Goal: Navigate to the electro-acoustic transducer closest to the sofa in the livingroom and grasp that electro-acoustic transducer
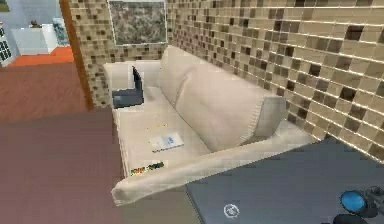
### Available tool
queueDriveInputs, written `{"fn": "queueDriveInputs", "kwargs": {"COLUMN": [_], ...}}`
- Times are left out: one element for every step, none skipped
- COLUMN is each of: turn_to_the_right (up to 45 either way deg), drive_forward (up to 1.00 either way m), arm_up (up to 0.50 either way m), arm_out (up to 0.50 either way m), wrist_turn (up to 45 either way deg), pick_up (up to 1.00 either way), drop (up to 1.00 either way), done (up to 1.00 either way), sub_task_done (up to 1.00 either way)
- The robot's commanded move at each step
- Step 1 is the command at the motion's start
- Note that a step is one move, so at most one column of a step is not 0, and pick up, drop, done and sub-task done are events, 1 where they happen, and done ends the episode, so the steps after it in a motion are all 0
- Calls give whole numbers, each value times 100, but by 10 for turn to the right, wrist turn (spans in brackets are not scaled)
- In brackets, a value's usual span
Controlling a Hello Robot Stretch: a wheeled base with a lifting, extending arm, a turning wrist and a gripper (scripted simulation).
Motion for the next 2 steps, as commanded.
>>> {"fn": "queueDriveInputs", "kwargs": {"turn_to_the_right": [-330,0], "drive_forward": [0,0], "arm_up": [0,50], "arm_out": [0,0], "wrist_turn": [0,0], "pick_up": [0,0], "drop": [0,0], "done": [0,0], "sub_task_done": [0,0]}}
